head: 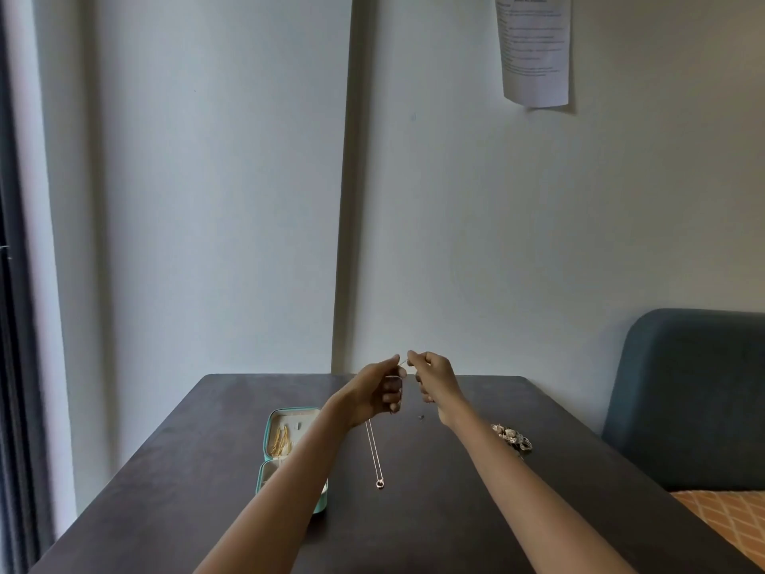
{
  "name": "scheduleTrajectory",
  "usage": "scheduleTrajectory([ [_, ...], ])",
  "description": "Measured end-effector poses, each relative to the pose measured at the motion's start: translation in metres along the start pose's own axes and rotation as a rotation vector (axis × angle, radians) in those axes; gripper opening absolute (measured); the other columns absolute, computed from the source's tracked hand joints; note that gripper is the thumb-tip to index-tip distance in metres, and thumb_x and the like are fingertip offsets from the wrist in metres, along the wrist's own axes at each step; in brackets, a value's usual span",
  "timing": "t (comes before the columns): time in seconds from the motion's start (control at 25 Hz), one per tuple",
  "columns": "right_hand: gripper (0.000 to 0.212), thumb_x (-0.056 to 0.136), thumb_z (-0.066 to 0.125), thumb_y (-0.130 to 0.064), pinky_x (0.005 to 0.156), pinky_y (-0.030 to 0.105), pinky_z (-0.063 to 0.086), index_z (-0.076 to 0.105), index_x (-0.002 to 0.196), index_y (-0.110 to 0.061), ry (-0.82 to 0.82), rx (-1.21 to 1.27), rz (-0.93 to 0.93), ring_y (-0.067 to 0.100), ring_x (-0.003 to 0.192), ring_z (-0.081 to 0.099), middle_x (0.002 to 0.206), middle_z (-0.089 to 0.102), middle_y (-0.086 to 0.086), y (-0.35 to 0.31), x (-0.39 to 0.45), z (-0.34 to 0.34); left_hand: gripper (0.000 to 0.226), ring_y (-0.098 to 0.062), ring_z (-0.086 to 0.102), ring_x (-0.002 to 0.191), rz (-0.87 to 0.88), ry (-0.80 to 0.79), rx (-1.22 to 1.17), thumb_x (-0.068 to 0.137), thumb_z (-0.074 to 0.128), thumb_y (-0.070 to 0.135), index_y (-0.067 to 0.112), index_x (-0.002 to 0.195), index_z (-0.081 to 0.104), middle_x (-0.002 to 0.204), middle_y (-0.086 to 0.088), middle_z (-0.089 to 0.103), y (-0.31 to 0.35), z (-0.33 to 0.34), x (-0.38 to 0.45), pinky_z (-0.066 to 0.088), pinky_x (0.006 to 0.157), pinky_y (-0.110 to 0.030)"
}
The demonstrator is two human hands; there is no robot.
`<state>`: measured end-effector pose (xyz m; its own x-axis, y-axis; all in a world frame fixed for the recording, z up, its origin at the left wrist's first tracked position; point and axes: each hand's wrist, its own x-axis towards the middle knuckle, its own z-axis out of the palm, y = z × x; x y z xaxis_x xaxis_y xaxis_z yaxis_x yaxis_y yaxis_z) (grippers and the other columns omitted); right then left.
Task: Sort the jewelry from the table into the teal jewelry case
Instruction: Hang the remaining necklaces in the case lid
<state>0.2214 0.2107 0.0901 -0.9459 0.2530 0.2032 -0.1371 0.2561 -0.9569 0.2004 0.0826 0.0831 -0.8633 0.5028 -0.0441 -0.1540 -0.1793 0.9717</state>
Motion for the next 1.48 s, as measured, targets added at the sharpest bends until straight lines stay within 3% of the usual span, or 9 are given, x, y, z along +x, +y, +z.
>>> scheduleTrajectory([
  [0.16,0.026,0.093,0.051,-0.032,0.046,0.023,0.025,0.053,0.072,-0.018,0.030,-0.033,-0.021,0.010,0.049,0.031,0.056,0.039,-0.005,0.024,0.000,0.005,0.023,-0.009,0.039,0.039,0.116,0.077,-0.295,0.098,0.045,0.027,0.012,0.081,0.053,0.050,0.004,0.041,0.000,-0.005,0.003,0.042,0.045,-0.022],
  [0.32,0.023,0.095,0.047,-0.032,0.051,0.023,0.031,0.059,0.081,-0.019,0.005,-0.177,-0.111,0.010,0.060,0.046,0.064,0.051,-0.007,0.043,-0.008,0.019,0.024,-0.025,0.067,0.079,0.254,0.159,-0.544,0.100,0.040,0.020,0.004,0.096,0.057,0.092,-0.011,0.066,-0.006,-0.013,0.012,0.060,0.064,-0.030],
  [0.44,0.024,0.094,0.050,-0.033,0.059,0.027,0.038,0.062,0.081,-0.016,-0.041,-0.369,-0.223,0.013,0.068,0.055,0.069,0.059,-0.005,0.046,-0.014,0.031,0.025,-0.026,0.064,0.085,0.288,0.267,-0.458,0.100,0.039,0.018,0.001,0.099,0.057,0.096,-0.013,0.065,-0.013,-0.014,0.020,0.056,0.070,-0.031],
  [0.52,0.018,0.091,0.056,-0.033,0.055,0.021,0.039,0.061,0.076,-0.023,-0.073,-0.405,-0.281,0.006,0.054,0.055,0.058,0.058,-0.009,0.043,-0.017,0.037,0.026,-0.023,0.064,0.076,0.254,0.356,-0.312,0.100,0.040,0.016,-0.002,0.101,0.058,0.091,-0.012,0.064,-0.019,-0.016,0.024,0.053,0.066,-0.030],
  [0.68,0.010,0.082,0.068,-0.024,0.039,0.018,0.040,0.063,0.074,-0.021,-0.119,-0.212,-0.213,0.005,0.038,0.050,0.054,0.061,-0.004,0.033,-0.018,0.034,0.021,-0.022,0.059,0.059,0.149,0.434,-0.113,0.096,0.047,0.013,-0.001,0.103,0.062,0.079,-0.014,0.062,-0.026,-0.022,0.022,0.050,0.050,-0.027],
  [1.04,0.019,0.084,0.069,-0.030,0.041,0.018,0.040,0.062,0.076,-0.013,-0.093,0.144,0.045,0.006,0.039,0.042,0.046,0.047,-0.005,0.046,-0.016,0.014,0.026,-0.017,0.047,0.053,-0.106,0.210,0.159,0.095,0.029,0.006,0.000,0.088,0.054,0.068,-0.010,0.051,-0.029,-0.006,0.012,0.040,0.047,-0.024],
  [1.2,0.025,0.082,0.070,-0.035,0.047,0.019,0.044,0.058,0.071,-0.016,-0.053,0.308,0.196,0.008,0.047,0.048,0.057,0.051,-0.002,0.061,-0.009,0.015,0.038,-0.012,0.037,0.044,-0.249,0.107,0.269,0.100,0.029,0.032,0.010,0.075,0.046,0.052,-0.001,0.040,-0.028,0.000,0.012,0.031,0.045,-0.020],
  [1.36,0.026,0.085,0.067,-0.032,0.041,0.019,0.045,0.057,0.069,-0.014,-0.043,0.512,0.309,0.010,0.045,0.052,0.059,0.057,0.002,0.071,-0.007,0.017,0.056,-0.010,0.037,0.041,-0.258,0.008,0.047,0.100,0.019,0.050,0.012,0.071,0.049,0.047,0.002,0.041,-0.035,0.000,0.015,0.032,0.042,-0.019],
  [1.48,0.022,0.088,0.064,-0.031,0.041,0.018,0.044,0.057,0.074,-0.015,-0.039,0.531,0.297,0.005,0.038,0.049,0.049,0.054,-0.006,0.074,-0.007,0.018,0.057,-0.018,0.056,0.051,-0.166,-0.002,-0.291,0.099,0.021,0.050,0.007,0.085,0.057,0.064,-0.006,0.059,-0.048,-0.006,0.016,0.049,0.050,-0.026],
])
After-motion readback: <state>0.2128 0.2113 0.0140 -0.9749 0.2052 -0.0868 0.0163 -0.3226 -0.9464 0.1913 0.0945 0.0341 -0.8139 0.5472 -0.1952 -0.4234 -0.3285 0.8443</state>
